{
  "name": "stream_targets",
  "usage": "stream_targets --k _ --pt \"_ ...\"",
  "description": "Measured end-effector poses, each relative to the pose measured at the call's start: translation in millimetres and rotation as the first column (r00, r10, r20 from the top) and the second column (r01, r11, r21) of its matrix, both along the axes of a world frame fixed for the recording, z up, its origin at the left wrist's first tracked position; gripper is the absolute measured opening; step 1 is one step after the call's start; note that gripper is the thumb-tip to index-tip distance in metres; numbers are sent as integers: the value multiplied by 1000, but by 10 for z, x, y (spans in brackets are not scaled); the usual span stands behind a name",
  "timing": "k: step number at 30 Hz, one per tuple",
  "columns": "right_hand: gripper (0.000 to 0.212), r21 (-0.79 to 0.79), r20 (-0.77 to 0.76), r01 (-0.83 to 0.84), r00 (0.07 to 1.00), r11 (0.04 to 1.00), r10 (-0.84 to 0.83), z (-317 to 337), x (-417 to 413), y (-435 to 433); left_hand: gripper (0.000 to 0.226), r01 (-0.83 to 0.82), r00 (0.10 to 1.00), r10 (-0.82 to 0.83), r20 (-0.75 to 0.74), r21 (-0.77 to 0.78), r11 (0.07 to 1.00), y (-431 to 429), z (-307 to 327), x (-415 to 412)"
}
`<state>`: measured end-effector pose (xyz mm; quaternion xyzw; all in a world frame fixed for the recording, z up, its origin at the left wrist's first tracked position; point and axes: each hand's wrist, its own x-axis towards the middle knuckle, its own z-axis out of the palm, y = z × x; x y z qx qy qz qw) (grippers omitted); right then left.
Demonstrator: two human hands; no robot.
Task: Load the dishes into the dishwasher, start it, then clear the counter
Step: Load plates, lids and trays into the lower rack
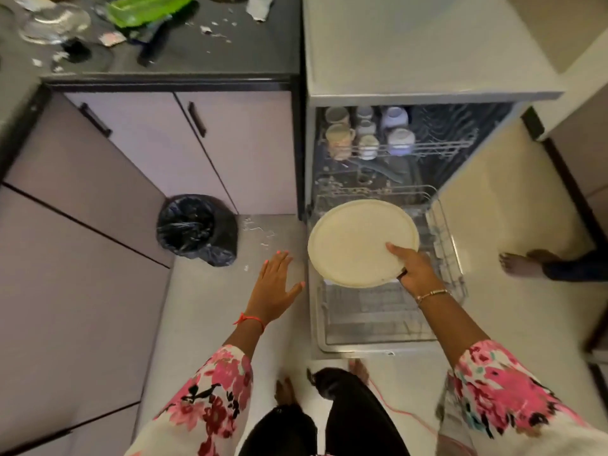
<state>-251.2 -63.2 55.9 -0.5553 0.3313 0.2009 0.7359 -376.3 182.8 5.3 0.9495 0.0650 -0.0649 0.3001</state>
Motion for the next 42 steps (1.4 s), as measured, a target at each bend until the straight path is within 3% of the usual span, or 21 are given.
stream_targets --k 8,12,17,20,24,28,36,42 --pt "44 -211 -5 140 989 967 -145 -360 188 -1551 81 104 985 -113 -128 -72 992 -1464 -418 401" --pt "36 -350 61 24 998 937 -3 -622 689 -2076 76 124 957 -141 -252 -82 989 -2125 -810 719" --pt "23 -559 105 -132 968 818 228 -1206 1302 -2447 63 146 931 -176 -320 -115 983 -2683 -1420 1010" --pt "25 -641 152 -164 930 750 333 -1563 1639 -2471 55 225 928 -244 -282 -98 969 -2846 -1888 1166" --pt "26 -736 193 -181 868 653 458 -2054 2109 -2354 54 298 875 -320 -364 -118 947 -3002 -2472 1386" --pt "24 -760 221 -205 811 617 541 -2483 2518 -2117 52 339 854 -359 -377 -121 933 -3114 -2906 1401" --pt "27 -819 199 -234 742 525 641 -2910 3163 -1690 45 246 828 -326 -457 -228 942 -3106 -3213 1219" --pt "31 -847 89 -313 714 430 694 -3105 3403 -1466 51 299 807 -379 -453 -240 924 -3072 -3249 1265"
